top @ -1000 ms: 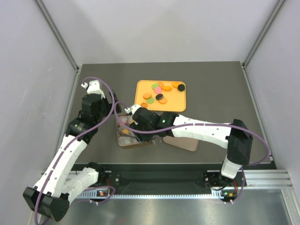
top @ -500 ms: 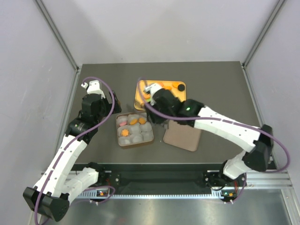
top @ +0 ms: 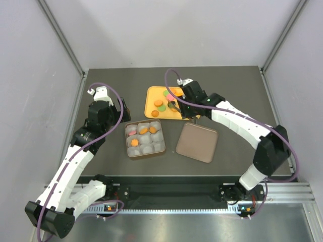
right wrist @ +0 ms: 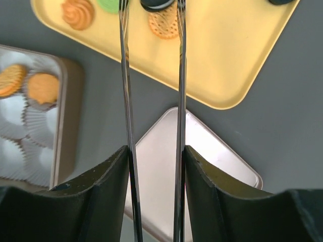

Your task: Pack the cookies

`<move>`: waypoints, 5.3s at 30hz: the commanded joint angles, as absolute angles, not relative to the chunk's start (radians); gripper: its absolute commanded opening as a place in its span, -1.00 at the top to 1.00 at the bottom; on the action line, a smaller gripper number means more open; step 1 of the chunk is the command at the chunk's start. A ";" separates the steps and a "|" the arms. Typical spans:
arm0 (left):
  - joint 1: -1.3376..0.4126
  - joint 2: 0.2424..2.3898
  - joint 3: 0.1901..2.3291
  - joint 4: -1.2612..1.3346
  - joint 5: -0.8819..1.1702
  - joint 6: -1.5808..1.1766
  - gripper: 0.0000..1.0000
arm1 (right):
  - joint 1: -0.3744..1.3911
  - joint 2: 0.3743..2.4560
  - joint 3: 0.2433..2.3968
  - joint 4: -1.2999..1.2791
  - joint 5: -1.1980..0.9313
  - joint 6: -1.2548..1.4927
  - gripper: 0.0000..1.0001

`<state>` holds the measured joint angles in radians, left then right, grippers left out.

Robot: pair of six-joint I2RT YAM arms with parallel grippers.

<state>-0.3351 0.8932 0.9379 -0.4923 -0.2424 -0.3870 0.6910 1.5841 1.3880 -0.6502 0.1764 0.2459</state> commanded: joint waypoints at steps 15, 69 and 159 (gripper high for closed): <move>-0.330 0.905 0.928 -0.442 -0.239 -0.388 -0.98 | 0.646 1.759 1.523 -0.600 0.175 0.176 0.02; -0.316 0.905 0.928 -0.437 -0.221 -0.390 -0.98 | 0.641 1.680 1.529 -0.586 0.172 0.198 0.28; -0.308 0.899 0.923 -0.437 -0.215 -0.393 -0.98 | 1.134 1.628 1.358 -0.601 0.152 0.353 0.09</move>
<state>-0.3145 0.9058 0.9264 -0.4896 -0.2237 -0.3912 1.1233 1.6150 1.3350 -0.6399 0.1341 0.3450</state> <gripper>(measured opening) 0.991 0.453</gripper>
